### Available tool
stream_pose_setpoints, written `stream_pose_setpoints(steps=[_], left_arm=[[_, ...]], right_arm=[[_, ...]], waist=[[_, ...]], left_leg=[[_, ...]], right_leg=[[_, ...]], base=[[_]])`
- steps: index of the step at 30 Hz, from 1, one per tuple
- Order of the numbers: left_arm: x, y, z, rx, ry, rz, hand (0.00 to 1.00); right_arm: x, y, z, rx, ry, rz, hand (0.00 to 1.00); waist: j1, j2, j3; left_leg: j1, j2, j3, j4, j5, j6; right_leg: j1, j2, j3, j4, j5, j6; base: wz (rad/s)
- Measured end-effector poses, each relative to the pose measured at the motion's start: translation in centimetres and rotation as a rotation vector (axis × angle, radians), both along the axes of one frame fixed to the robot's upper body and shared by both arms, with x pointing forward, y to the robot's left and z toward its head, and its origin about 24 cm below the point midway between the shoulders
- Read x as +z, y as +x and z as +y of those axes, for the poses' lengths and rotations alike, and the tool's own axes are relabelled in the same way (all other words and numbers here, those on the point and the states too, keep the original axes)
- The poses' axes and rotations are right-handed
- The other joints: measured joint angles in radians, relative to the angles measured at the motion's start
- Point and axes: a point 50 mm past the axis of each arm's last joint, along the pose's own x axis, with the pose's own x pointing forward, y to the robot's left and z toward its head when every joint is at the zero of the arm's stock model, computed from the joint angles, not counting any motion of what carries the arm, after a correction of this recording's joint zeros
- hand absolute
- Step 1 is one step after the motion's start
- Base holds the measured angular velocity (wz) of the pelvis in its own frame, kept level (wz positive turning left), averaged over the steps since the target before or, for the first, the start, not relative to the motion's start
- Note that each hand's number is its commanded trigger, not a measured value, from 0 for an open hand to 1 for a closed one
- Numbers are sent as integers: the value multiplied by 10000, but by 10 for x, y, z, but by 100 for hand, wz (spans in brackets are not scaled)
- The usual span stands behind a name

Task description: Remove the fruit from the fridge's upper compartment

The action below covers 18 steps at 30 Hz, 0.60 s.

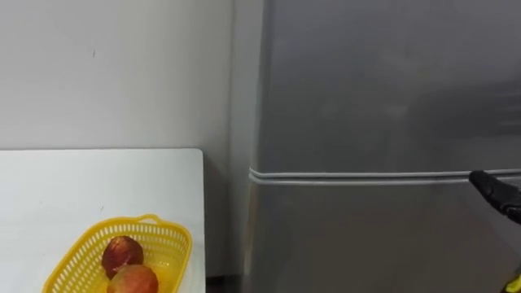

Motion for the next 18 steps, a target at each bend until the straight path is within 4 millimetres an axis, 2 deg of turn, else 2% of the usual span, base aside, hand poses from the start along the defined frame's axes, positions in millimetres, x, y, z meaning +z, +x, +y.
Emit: stream_pose_setpoints(steps=[5, 8, 12, 15, 18], left_arm=[[1, 0, 2, 36, 206, -12, 0], [2, 3, 3, 42, 306, -124, 0], [3, 9, 5, -32, 530, -312, 0], [3, 8, 6, -75, 612, -262, 0], [3, 6, 7, -45, 648, -55, 0]], right_arm=[[-19, -4, -20, -1614, 731, 630, 0], [-23, -11, -26, -2167, 851, 720, 0], [-39, -19, -30, -2767, 1161, 1228, 0], [-60, -26, -35, -3323, 1522, 1955, 0], [-89, -41, -39, -3926, 1944, 3233, 0]], waist=[[-22, 51, -21], [-41, 58, -23], [-44, 45, -37], [-111, 76, -57], [-176, 123, -59]], left_leg=[[-11, -3, -6, 0, 0, 0], [-9, -5, 1, -1, 0, 0], [-12, -9, 10, -9, 1, 0], [0, -15, 2, -7, 1, 0], [-8, -16, 2, -13, 1, 0]], right_leg=[[0, -7, -33, -18, -2, 1], [0, -3, -31, -43, -3, 2], [0, -3, -37, -56, -3, 2], [14, -7, -38, -36, -2, 4], [-8, -17, -35, -13, -3, 4]], base=[[0], [0], [0], [0], [0]])
